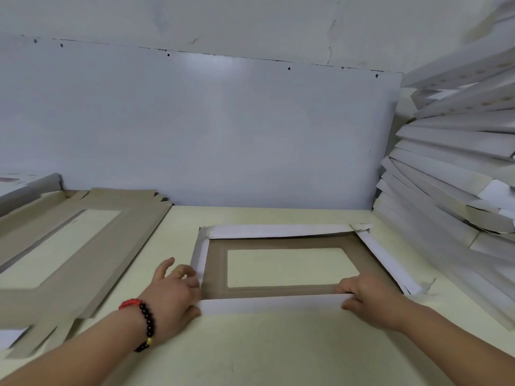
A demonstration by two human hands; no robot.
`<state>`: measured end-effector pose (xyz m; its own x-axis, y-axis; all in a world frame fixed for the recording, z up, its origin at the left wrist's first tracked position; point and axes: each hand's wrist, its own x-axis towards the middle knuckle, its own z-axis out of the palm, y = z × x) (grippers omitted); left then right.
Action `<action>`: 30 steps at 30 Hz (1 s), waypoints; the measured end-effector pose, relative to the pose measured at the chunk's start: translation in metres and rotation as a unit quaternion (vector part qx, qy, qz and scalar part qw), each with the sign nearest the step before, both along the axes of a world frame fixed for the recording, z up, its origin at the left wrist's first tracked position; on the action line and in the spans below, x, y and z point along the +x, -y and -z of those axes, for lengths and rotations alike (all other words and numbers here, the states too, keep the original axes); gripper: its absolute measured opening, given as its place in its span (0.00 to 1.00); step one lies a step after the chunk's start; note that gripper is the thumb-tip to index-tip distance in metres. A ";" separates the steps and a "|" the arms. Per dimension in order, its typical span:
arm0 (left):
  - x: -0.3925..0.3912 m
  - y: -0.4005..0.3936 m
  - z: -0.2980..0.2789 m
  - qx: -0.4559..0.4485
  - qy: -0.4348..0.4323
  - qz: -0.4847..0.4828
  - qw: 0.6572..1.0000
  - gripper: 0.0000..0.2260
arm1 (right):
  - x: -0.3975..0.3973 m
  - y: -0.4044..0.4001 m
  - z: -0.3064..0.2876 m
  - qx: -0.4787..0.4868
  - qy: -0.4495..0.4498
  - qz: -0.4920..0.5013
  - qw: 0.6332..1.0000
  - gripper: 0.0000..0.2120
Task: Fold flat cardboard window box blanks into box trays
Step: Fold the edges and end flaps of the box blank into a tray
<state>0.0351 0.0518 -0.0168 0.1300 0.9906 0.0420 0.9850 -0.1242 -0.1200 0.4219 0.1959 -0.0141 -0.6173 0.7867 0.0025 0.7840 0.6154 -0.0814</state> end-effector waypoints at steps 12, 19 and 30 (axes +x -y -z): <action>0.105 -0.039 0.012 0.018 -0.015 0.009 1.000 0.12 | -0.070 0.029 0.010 0.075 0.105 -0.053 0.990 0.08; 0.139 -0.048 0.010 0.028 -0.025 0.018 0.999 0.10 | -0.079 0.034 0.012 0.103 0.108 -0.066 0.987 0.11; 0.125 -0.053 0.007 0.041 -0.055 0.045 0.997 0.10 | -0.039 0.041 -0.003 0.075 0.100 -0.004 0.992 0.05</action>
<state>0.1600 0.1050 -0.0236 0.2264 0.9686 0.1028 0.9504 -0.1966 -0.2408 0.3824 0.1552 -0.0112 -0.6241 0.7814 -0.0040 0.7698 0.6157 0.1680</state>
